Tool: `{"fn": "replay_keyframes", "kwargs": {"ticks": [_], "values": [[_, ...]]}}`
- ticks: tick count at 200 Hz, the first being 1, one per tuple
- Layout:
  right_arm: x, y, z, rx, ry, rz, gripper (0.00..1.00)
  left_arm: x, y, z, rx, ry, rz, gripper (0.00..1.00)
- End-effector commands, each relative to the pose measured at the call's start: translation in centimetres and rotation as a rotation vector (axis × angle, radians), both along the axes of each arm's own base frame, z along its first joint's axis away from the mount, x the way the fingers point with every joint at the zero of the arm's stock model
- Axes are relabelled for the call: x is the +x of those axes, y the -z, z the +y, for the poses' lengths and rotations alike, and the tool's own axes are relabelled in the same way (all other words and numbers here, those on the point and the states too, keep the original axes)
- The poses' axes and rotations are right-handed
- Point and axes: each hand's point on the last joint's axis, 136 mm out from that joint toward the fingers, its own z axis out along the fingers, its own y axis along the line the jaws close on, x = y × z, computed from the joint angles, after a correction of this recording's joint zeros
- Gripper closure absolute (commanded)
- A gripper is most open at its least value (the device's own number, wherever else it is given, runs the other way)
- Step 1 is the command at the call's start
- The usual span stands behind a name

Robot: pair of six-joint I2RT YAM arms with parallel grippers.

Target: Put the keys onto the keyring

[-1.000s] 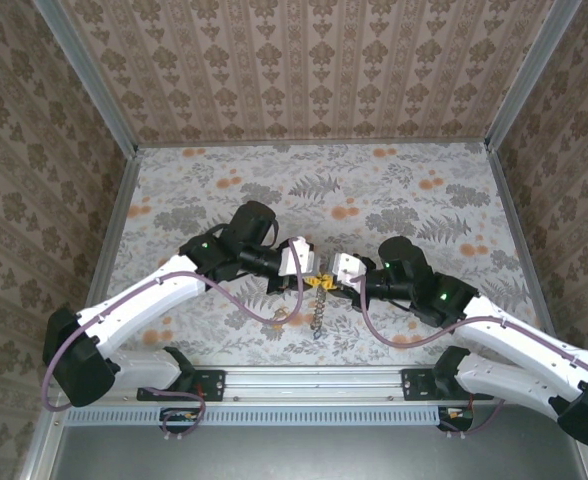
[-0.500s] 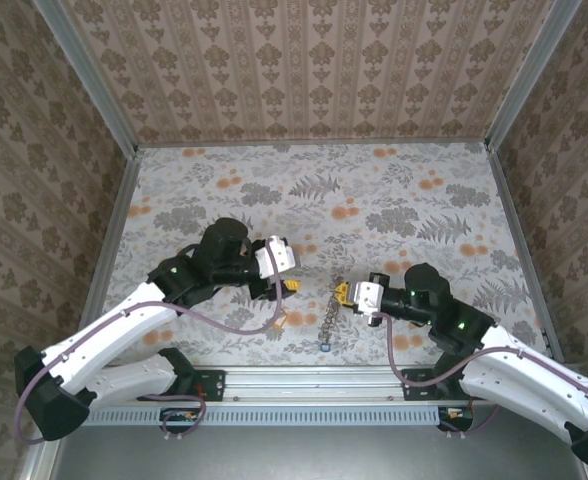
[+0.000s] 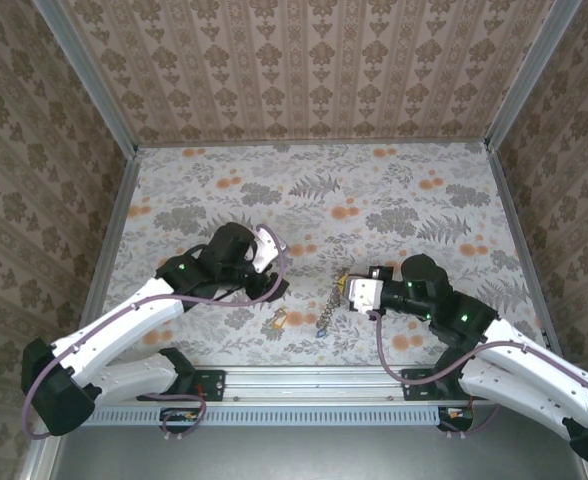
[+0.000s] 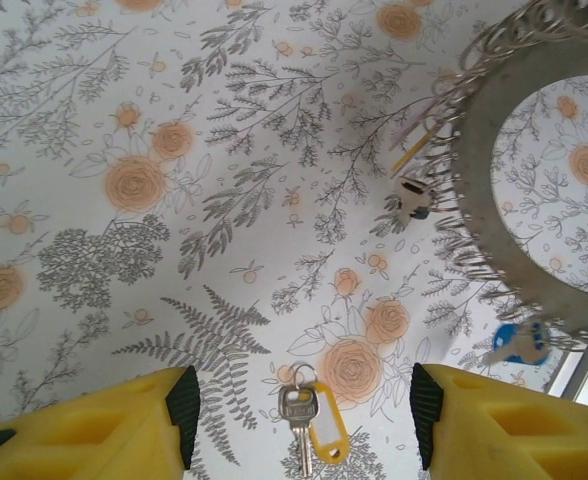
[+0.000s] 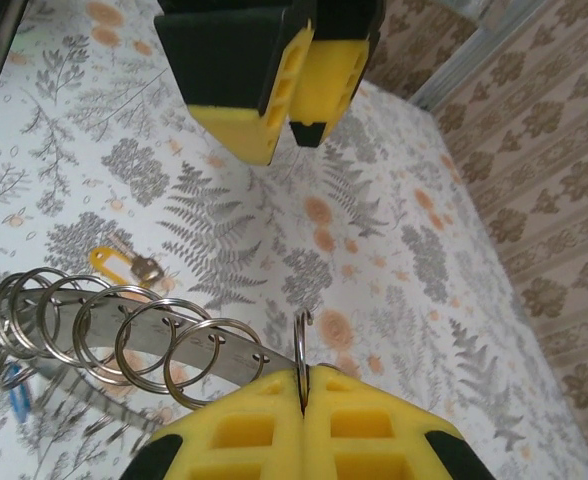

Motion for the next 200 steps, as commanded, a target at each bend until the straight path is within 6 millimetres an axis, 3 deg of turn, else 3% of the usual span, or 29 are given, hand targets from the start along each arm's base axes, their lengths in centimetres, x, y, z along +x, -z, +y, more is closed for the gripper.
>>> {"fn": "replay_keyframes", "kwargs": {"ticks": [1, 43, 76, 115, 128, 143, 167, 200], "values": [[0.3, -0.7, 0.0, 0.004, 0.017, 0.028, 1.00, -0.3, -0.4, -0.4, -0.050, 0.011, 0.015, 0.39], [1.0, -0.3, -1.1, -0.080, 0.076, 0.059, 1.00, -2.3, 4.8, 1.3, 0.215, 0.134, 0.136, 0.48], [1.4, 0.2, -1.5, -0.087, 0.091, 0.067, 1.00, -1.5, 6.5, 1.1, 0.277, 0.112, 0.193, 0.49], [1.9, -0.2, -2.0, -0.097, 0.138, 0.101, 1.00, -0.8, 8.4, -0.3, 0.251, -0.043, 0.510, 0.60], [2.2, 0.3, -2.2, -0.098, 0.156, 0.104, 1.00, -0.7, 8.9, -0.4, 0.219, -0.136, 0.587, 0.52], [2.1, 0.2, -2.5, -0.101, 0.160, 0.108, 1.00, -1.3, 10.2, -0.5, 0.168, -0.157, 0.671, 0.51], [1.9, 0.5, -2.8, -0.092, 0.164, 0.105, 1.00, -0.8, 11.6, -0.1, 0.190, -0.221, 0.751, 0.53], [2.0, 0.6, -2.3, -0.085, 0.146, 0.114, 1.00, -0.7, 12.8, -0.9, 0.242, -0.194, 0.710, 0.54]]}}
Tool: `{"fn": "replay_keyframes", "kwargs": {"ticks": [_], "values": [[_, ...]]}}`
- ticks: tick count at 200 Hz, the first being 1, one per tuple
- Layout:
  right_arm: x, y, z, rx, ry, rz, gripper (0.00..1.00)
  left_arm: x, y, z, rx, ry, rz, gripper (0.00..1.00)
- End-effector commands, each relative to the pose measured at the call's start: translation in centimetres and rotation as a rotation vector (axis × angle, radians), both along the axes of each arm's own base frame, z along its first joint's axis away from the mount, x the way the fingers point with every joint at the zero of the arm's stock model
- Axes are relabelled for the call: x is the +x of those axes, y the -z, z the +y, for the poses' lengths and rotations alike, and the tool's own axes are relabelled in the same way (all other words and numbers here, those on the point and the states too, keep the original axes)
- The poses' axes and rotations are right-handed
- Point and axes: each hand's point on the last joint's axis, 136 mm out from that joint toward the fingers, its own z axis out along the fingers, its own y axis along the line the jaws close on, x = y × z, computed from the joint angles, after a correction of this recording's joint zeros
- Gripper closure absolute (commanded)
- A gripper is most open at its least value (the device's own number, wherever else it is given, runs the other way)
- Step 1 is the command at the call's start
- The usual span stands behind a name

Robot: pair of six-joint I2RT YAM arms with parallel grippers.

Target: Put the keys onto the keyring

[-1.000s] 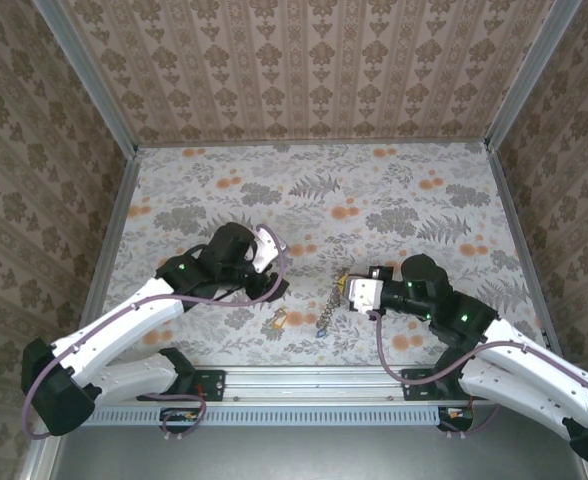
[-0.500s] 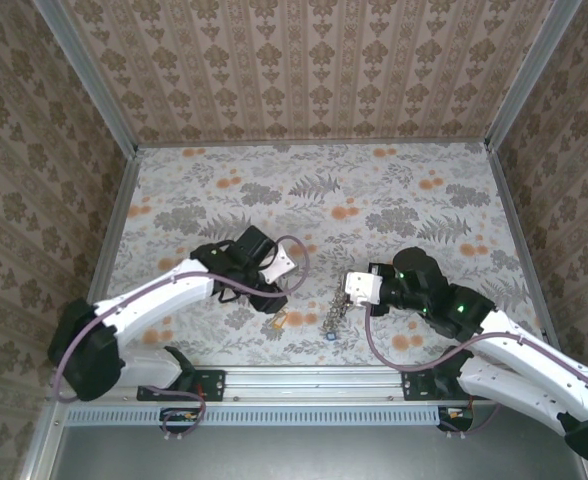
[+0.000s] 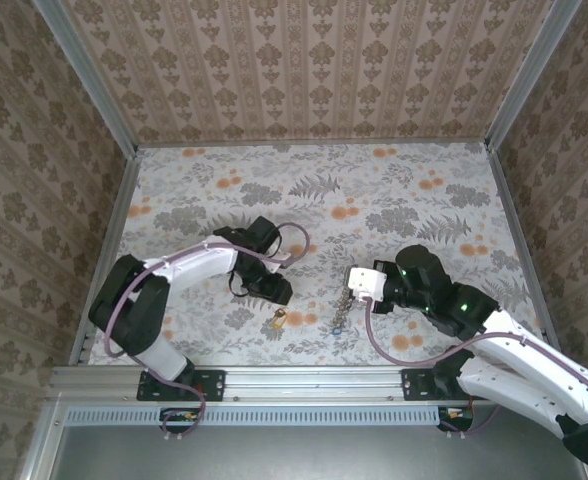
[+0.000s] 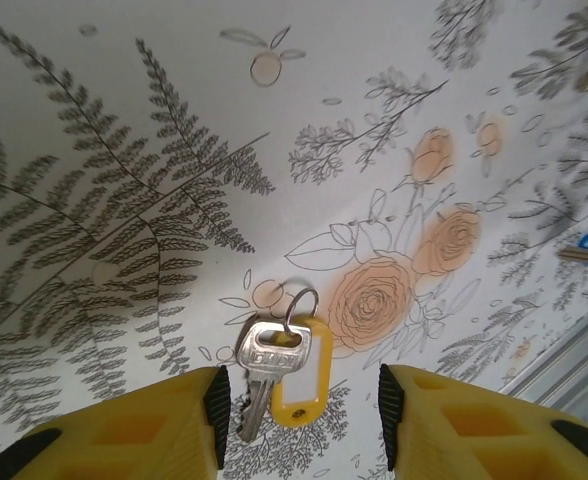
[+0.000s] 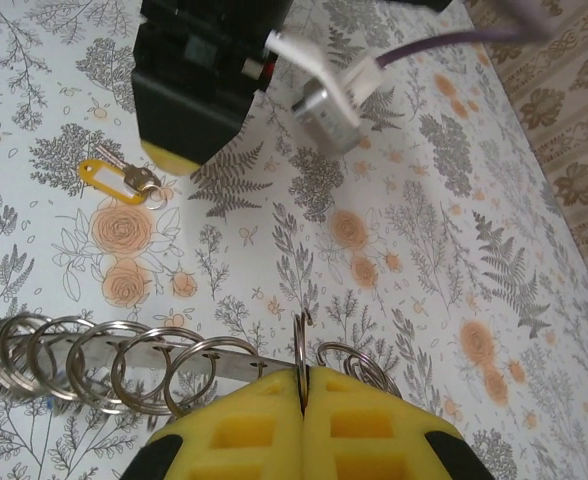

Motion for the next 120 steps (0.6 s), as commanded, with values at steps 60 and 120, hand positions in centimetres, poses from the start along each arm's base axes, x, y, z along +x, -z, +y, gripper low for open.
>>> {"fn": "replay_keyframes", "kwargs": {"ticks": [60, 120], "values": [[0.4, -0.9, 0.0, 0.025, 0.015, -0.007, 1.00, 0.5, 1.9, -0.8, 0.102, 0.062, 0.014, 0.66], [0.3, -0.7, 0.1, 0.022, 0.011, 0.000, 1.00, -1.3, 2.0, -1.7, 0.066, 0.098, 0.081, 0.67]]}}
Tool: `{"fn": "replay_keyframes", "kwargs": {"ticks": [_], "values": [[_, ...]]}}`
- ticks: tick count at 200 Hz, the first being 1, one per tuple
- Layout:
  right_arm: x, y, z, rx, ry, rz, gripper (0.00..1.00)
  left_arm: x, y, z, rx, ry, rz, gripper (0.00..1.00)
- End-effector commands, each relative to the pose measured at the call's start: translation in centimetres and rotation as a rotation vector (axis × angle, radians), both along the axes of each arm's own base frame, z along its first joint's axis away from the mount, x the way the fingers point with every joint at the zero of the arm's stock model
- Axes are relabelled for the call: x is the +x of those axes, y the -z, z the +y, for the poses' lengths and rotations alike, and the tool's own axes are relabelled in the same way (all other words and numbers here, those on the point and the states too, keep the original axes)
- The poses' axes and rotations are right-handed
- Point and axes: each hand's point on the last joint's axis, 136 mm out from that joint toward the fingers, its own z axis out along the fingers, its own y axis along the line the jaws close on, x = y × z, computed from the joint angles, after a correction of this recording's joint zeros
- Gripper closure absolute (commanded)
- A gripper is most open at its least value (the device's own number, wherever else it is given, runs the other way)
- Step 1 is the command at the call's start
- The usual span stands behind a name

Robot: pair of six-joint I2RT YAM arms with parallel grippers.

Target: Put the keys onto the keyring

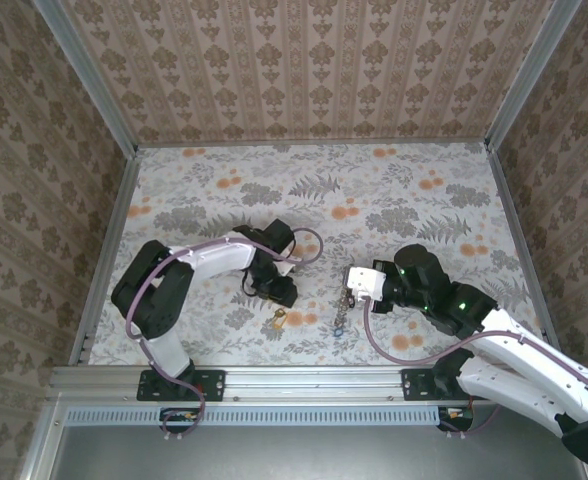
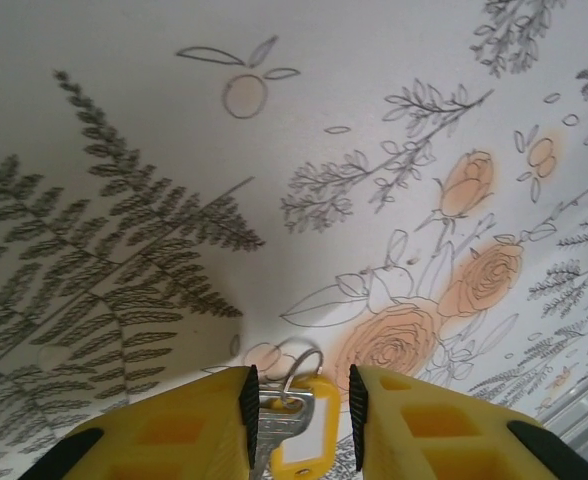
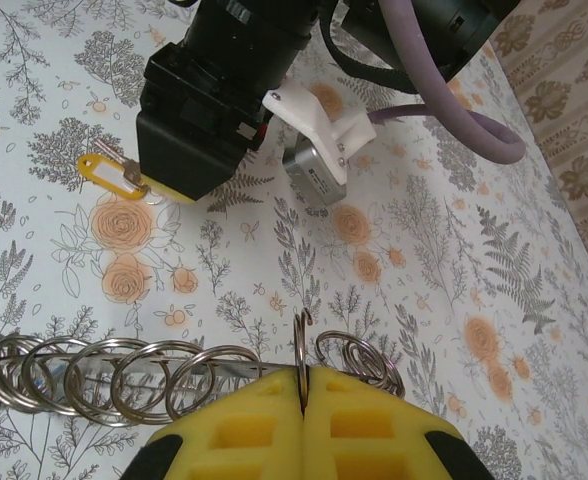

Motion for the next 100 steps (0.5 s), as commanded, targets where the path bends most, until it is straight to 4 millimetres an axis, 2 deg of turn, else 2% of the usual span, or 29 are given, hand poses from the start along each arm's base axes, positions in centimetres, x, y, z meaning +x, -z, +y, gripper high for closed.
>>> {"fn": "replay_keyframes", "kwargs": {"ticks": [1, 28, 70, 100], "values": [[0.1, -1.1, 0.1, 0.031, 0.007, -0.011, 1.00, -1.3, 0.0, -0.3, -0.003, 0.036, 0.057, 0.67], [0.1, -1.1, 0.1, 0.032, 0.008, -0.005, 1.00, -1.8, 0.5, 0.1, 0.032, 0.046, 0.084, 0.68], [-0.1, -1.1, 0.3, 0.037, 0.000, 0.007, 1.00, -1.2, 0.4, 1.1, 0.105, 0.047, 0.050, 0.64], [-0.1, -1.1, 0.3, 0.039, -0.001, 0.011, 1.00, -1.5, 0.2, 0.7, 0.088, 0.052, 0.046, 0.65]]}}
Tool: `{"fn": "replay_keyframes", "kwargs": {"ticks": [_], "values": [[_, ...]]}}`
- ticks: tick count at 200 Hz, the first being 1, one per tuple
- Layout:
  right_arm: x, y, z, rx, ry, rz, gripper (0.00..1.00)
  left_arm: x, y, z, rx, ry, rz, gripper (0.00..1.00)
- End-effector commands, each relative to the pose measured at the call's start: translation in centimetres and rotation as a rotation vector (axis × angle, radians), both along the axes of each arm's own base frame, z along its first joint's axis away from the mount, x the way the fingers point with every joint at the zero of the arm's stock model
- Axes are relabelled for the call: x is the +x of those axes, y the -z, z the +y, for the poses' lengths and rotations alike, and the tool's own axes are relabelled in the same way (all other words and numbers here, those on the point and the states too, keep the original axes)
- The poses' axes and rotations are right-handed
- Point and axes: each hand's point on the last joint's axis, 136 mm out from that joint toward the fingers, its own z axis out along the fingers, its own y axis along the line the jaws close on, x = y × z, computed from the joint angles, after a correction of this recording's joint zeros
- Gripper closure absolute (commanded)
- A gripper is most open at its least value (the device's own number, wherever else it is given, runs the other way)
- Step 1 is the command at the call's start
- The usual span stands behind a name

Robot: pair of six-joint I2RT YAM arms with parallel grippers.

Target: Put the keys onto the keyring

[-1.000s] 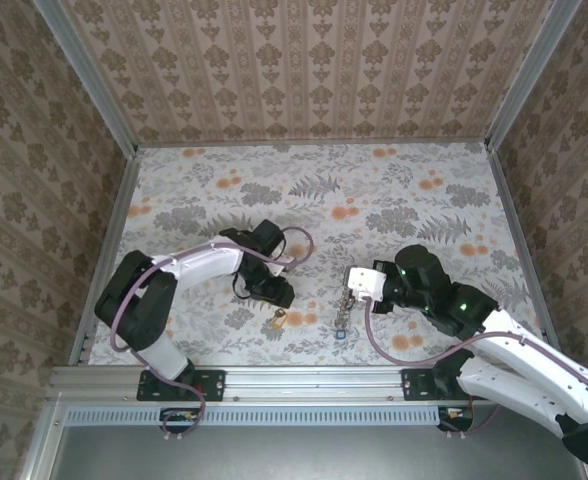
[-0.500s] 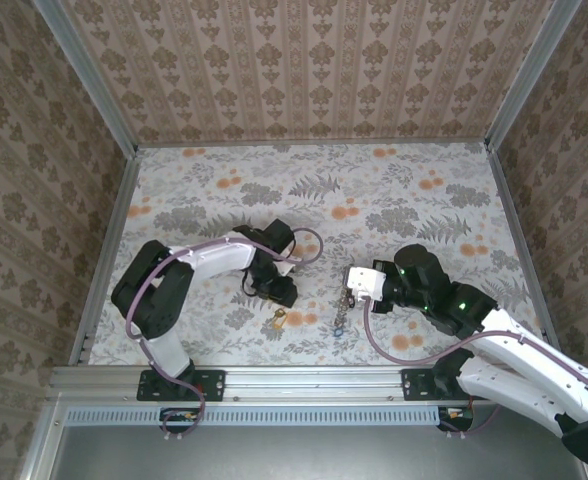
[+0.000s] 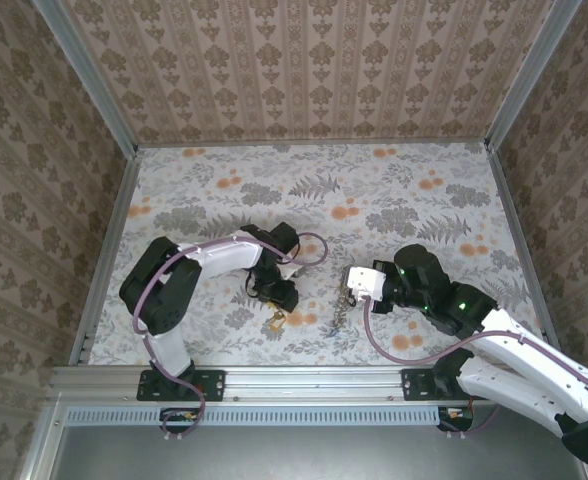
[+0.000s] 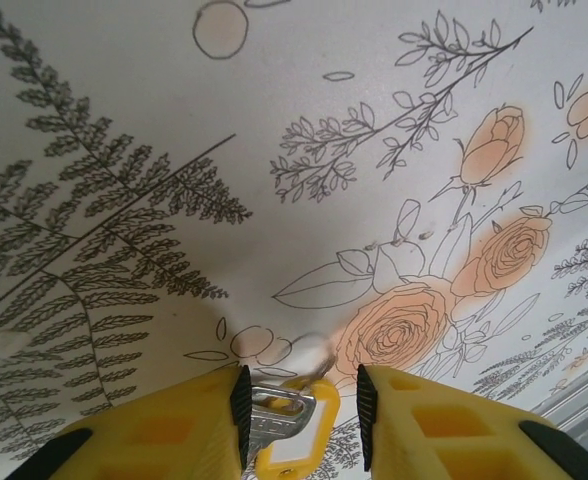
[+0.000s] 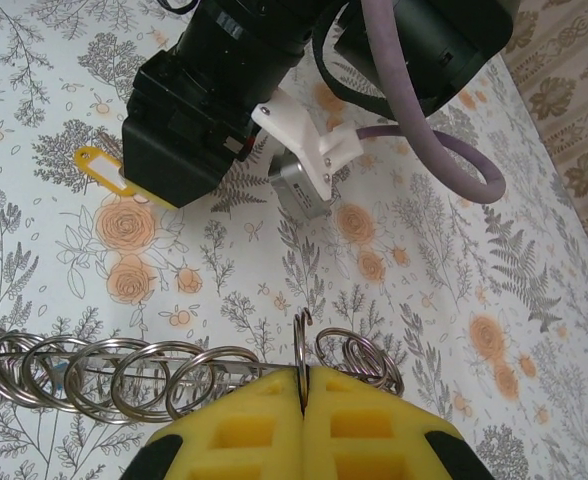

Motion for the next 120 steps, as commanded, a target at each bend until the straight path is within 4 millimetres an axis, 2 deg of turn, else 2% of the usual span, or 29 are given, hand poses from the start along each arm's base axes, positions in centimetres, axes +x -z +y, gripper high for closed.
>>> {"fn": "replay_keyframes", "kwargs": {"ticks": [1, 41, 94, 120], "values": [[0.0, -1.2, 0.3, 0.035, -0.004, -0.003, 1.00, -0.5, -0.5, 0.3, 0.018, 0.023, 0.002, 0.65], [0.0, -1.3, 0.4, 0.039, -0.006, 0.002, 1.00, -1.5, -0.5, -0.2, 0.010, 0.062, 0.000, 0.66], [0.0, -1.4, 0.5, 0.042, -0.005, 0.007, 1.00, -1.5, -0.4, 0.0, 0.040, 0.071, -0.008, 0.67], [0.0, -1.4, 0.5, 0.046, -0.002, 0.008, 1.00, -1.6, -0.4, 0.0, 0.058, 0.090, -0.020, 0.71]]}}
